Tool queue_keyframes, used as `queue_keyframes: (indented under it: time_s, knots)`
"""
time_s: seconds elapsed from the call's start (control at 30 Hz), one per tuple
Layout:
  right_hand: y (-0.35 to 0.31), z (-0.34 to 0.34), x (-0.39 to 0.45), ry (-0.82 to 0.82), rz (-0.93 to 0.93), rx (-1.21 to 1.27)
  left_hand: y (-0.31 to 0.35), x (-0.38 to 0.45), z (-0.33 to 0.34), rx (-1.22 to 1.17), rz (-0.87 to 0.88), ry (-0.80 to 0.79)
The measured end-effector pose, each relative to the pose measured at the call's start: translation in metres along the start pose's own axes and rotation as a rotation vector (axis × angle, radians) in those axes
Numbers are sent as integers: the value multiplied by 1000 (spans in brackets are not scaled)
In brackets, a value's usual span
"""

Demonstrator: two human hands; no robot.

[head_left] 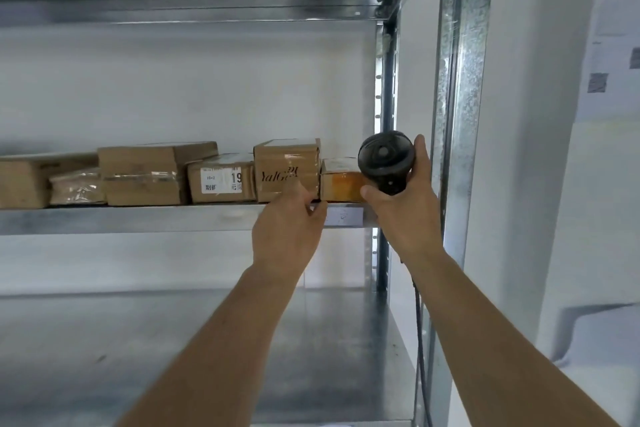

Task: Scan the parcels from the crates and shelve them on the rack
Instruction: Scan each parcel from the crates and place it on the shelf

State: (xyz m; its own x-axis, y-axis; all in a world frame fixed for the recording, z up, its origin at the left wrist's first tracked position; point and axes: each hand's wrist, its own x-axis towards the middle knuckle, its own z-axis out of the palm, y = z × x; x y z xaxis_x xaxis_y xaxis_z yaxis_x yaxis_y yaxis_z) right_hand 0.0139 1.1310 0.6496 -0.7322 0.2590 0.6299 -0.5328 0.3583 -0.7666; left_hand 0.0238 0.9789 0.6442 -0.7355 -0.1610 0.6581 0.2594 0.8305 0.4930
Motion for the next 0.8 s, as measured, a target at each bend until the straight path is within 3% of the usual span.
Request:
queue_keyframes:
  time_s: [0.13,0.27,0.4,0.53,0.8]
  knots:
    - [-7,-4,-44,14,-88,22,-19,-35,-20,35,-61,33]
    - [-4,11,-104,-80,-51,83,-49,-75,-35,58,-159,47]
    - [10,54,-150,-245,16,159,-87,-116,-49,22,-217,118]
    - [4,99,-181,-403,28,221,-136,-146,-69,133,-245,190]
    - [-29,198,-234,-558,22,306,-236,-183,-143,266,-409,284]
